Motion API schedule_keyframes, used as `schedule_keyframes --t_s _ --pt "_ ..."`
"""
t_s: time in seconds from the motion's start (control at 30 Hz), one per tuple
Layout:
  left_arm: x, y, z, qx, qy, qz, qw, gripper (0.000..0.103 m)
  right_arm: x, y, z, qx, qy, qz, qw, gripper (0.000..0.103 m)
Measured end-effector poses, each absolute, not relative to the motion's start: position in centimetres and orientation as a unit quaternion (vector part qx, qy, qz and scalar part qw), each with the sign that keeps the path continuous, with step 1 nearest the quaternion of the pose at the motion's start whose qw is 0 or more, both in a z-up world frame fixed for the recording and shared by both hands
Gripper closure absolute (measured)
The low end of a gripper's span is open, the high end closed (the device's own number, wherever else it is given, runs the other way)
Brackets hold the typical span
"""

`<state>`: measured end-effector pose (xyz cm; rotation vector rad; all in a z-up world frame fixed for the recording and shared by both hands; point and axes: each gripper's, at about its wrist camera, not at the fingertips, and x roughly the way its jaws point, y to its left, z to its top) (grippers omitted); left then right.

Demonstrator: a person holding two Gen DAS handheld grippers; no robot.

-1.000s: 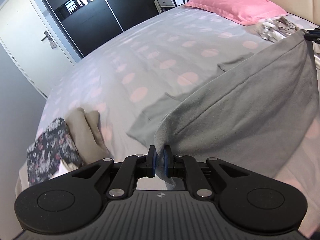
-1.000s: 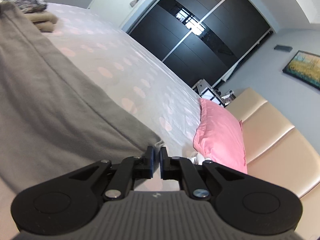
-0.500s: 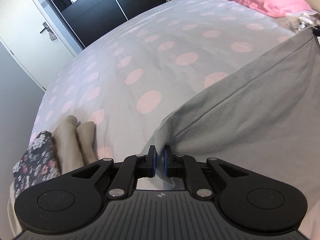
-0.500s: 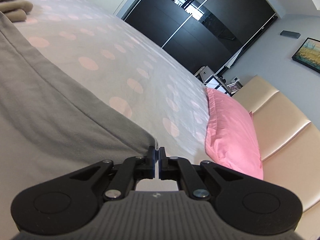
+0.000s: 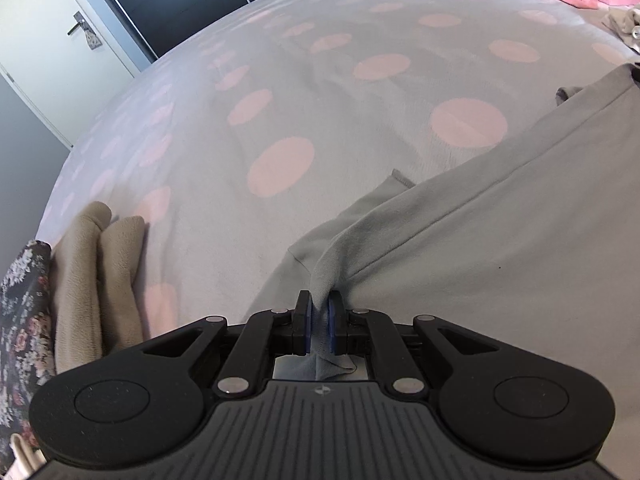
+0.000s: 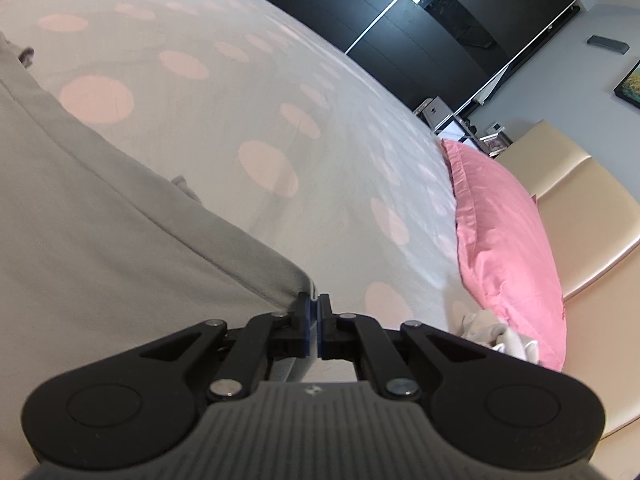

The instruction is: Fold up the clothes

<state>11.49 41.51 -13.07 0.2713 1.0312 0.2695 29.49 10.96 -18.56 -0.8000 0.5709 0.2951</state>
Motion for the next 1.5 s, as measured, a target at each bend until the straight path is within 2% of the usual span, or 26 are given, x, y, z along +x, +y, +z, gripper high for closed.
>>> schedule_keyframes --t_s 0.13,0.17,0.2,0.23,0.27,0.4,0.7,0.83,1.13,1.33,1.5 --pt "11.8 42.3 -12.8 0.105 0.481 0.135 0.860 0.086 30.4 11.3 -19.4 -0.380 0.295 0.138 0.866 0.098" --pt "11.8 42.5 -12.7 0.101 0.480 0.138 0.860 0.080 30.5 11.3 -19.4 -0.380 0.298 0.138 0.865 0.097" --pt "11.6 42.8 -12.4 0.100 0.478 0.142 0.861 0.071 30.6 11.3 -19.3 -0.380 0.300 0.133 0.864 0.092" --pt "11.5 43.0 -12.2 0.099 0.475 0.147 0.862 0.066 30.7 11.3 -19.1 -0.381 0.302 0.128 0.864 0.083" --pt "11.4 43.3 -12.0 0.098 0.473 0.152 0.862 0.062 30.7 11.1 -18.8 -0.377 0.303 0.123 0.867 0.080" --pt "10.3 44.1 -10.6 0.080 0.460 0.167 0.868 0.056 30.7 9.7 -17.2 -0.345 0.317 0.105 0.877 0.076" --pt "6.4 44.7 -6.0 0.019 0.440 0.183 0.879 0.054 26.4 5.3 -14.3 -0.271 0.376 0.117 0.878 0.075" --pt "3.2 43.1 -5.3 -0.018 0.445 0.163 0.880 0.054 23.6 3.3 -13.7 -0.221 0.418 0.135 0.871 0.068" --pt "-4.0 39.4 -7.2 -0.053 0.476 0.113 0.871 0.054 18.2 -1.8 -13.1 -0.089 0.487 0.147 0.856 0.068" --pt "-7.3 37.8 -8.5 -0.050 0.491 0.094 0.864 0.054 16.2 -3.9 -14.6 -0.056 0.505 0.162 0.846 0.069" --pt "-8.1 36.2 -10.7 -0.015 0.509 0.062 0.859 0.054 15.6 -2.7 -15.5 -0.075 0.495 0.194 0.844 0.069"
